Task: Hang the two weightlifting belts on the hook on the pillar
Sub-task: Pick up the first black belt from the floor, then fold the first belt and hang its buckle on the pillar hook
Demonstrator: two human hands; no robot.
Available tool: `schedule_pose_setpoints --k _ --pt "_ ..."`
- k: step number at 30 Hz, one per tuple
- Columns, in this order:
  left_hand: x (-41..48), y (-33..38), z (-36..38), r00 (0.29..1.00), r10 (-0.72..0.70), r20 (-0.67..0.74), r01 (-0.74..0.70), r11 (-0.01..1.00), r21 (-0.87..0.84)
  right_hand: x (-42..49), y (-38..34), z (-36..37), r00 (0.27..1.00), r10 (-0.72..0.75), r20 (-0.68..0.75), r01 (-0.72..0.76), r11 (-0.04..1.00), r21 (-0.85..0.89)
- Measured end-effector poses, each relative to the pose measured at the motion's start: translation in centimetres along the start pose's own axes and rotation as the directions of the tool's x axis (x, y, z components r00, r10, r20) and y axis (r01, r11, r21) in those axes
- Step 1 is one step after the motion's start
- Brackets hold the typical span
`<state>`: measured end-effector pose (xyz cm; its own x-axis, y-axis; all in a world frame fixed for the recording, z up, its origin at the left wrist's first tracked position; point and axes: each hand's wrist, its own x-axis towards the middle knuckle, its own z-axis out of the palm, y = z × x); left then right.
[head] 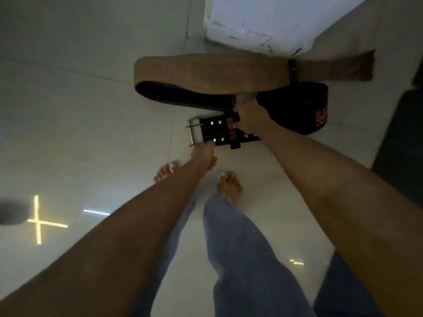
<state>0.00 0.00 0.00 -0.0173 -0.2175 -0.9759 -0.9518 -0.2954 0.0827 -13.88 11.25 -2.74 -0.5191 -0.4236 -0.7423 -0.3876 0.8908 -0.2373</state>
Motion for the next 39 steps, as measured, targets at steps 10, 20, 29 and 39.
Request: schedule_pose_setpoints --k 10,20,29,39 --pt "-5.2 -1.2 -2.0 0.987 -0.135 0.088 0.147 0.978 -0.147 -3.7 -5.0 -2.9 0.945 0.011 0.328 -0.074 0.981 0.179" --pt "-29.5 1.4 -13.8 0.997 0.041 -0.067 -0.071 0.828 -0.556 -30.2 -18.3 -17.3 0.987 0.122 0.103 -0.149 0.470 0.870" --pt "-54.7 5.1 -21.4 0.855 0.467 0.226 -0.355 0.845 -0.400 -49.3 -23.9 -31.3 0.990 0.047 -0.134 0.120 0.230 0.966" --pt "-67.5 5.7 -23.9 0.603 0.779 0.171 -0.738 0.626 -0.253 -58.9 -24.8 -40.7 0.985 -0.039 -0.167 0.169 0.061 0.984"
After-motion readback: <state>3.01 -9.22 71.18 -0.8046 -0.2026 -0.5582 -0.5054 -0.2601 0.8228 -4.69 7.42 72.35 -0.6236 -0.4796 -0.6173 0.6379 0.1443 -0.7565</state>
